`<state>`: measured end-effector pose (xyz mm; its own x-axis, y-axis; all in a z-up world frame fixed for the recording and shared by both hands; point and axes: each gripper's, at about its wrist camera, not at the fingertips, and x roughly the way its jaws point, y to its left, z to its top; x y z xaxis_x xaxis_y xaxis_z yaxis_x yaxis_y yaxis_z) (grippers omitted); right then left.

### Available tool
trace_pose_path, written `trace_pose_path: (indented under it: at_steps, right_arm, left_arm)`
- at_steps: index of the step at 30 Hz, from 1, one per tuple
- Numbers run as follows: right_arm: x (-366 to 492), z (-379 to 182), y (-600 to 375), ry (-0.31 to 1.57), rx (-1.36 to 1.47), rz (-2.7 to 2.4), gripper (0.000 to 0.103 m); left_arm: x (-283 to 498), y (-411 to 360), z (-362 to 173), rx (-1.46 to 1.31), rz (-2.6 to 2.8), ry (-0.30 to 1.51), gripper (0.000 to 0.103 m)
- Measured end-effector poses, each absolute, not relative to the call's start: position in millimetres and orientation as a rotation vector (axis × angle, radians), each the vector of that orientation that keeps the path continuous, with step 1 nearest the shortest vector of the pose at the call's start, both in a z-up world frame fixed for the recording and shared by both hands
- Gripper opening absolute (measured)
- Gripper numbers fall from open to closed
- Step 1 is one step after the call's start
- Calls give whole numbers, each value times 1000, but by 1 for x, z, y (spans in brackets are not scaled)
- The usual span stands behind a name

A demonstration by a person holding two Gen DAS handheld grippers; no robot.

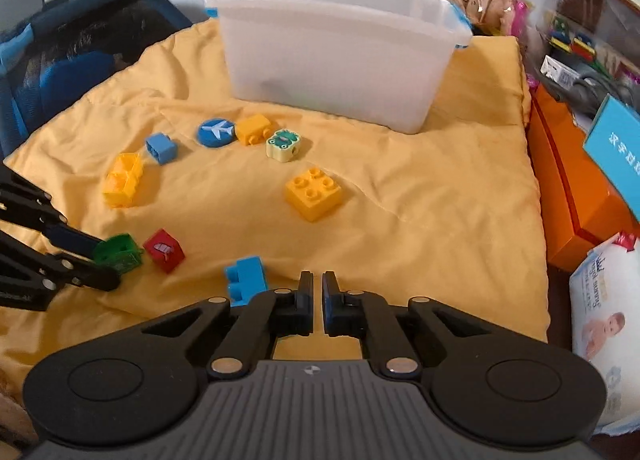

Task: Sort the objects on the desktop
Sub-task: 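Grasp the long blue brick with the right tool while the left tool holds the green brick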

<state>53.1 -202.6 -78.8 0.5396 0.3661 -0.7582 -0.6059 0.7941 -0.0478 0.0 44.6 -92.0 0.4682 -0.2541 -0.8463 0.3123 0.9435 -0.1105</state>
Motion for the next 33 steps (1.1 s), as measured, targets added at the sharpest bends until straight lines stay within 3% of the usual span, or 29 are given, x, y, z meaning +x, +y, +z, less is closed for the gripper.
trace_pose_path:
  at_steps: [8,18,23,24,27,29,32,33]
  right_arm:
    - [27,-87,-174,785,-525,707,14]
    - [58,-82,-203,830,-331,604,15]
    - [48,-76,-199,792,-353,630,45]
    - [46,-79,-196,795,-377,642,46]
    - [46,-90,-187,815,-431,650,46]
    - [46,-97,-184,825,-473,631,43]
    - [49,-105,-190,870,-425,634,27]
    - [51,-103,-193,893,-385,638,27]
  left_arm:
    - [1,43,-93,66,-339,1024,28]
    - [-1,41,-91,73,-331,1022,29]
    - [-1,42,-90,64,-311,1013,32]
    - [0,42,-91,65,-310,1013,32]
    - [1,39,-92,77,-314,1009,31]
    - [1,38,-93,82,-325,1007,24]
    - [-3,38,-87,68,-340,985,24]
    - [-6,38,-79,64,-351,949,24]
